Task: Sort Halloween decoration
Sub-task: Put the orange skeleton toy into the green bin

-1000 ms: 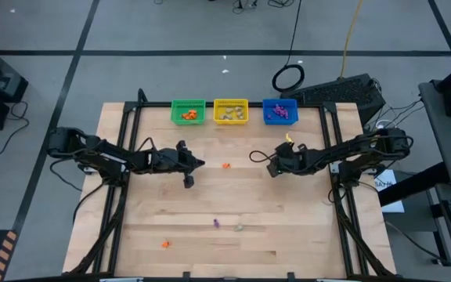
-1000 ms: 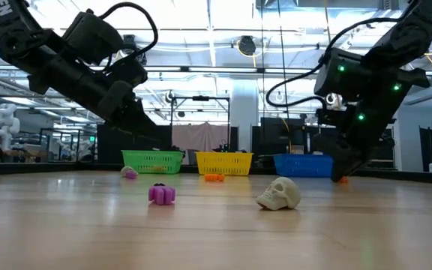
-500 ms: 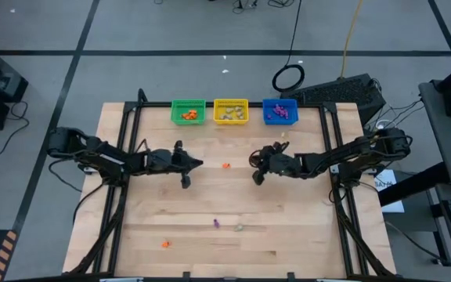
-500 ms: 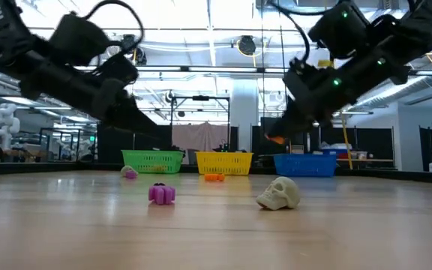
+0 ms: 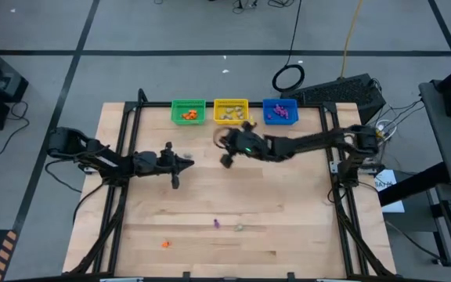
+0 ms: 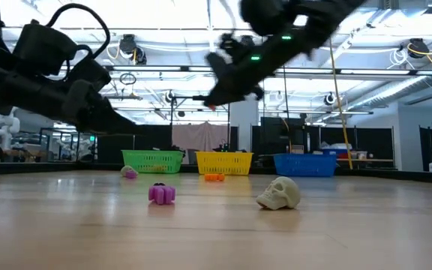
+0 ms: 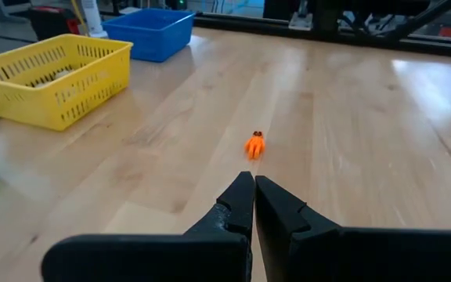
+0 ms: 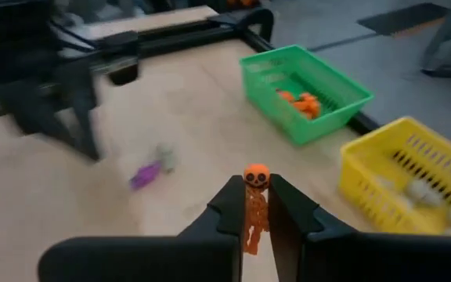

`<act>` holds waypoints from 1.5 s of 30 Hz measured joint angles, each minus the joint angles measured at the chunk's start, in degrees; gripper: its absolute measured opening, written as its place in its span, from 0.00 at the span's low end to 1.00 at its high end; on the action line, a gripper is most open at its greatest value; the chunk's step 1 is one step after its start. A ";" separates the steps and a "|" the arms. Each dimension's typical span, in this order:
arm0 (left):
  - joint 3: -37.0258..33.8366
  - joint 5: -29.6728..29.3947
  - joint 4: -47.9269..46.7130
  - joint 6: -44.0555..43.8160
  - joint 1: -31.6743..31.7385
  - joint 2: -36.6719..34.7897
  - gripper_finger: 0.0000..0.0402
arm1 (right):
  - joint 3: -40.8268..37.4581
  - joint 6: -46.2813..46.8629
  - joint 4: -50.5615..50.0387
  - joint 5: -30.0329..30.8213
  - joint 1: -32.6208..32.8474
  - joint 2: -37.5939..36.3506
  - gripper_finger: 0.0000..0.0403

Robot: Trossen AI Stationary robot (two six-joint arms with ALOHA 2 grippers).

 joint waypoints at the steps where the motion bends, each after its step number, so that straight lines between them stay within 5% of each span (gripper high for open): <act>1: -0.07 -0.01 0.02 0.09 0.00 0.00 0.03 | 3.38 -0.44 -2.42 -0.04 -0.71 1.71 0.04; 11: -0.15 -0.17 0.09 0.23 0.00 0.00 0.03 | 29.74 -4.18 -13.93 -3.27 -7.12 17.95 0.04; 25: -0.15 -0.21 -0.08 0.28 -0.07 0.00 0.03 | 47.36 1.58 -11.70 -2.81 -14.06 35.66 0.04; 39: -0.13 -0.04 -1.81 1.18 -0.15 0.00 0.03 | 52.16 4.27 -13.52 -3.34 -15.25 42.13 0.05; 45: -0.13 0.17 -3.58 1.20 -0.15 0.02 0.03 | 52.16 3.70 -12.34 -2.73 -15.25 42.12 0.19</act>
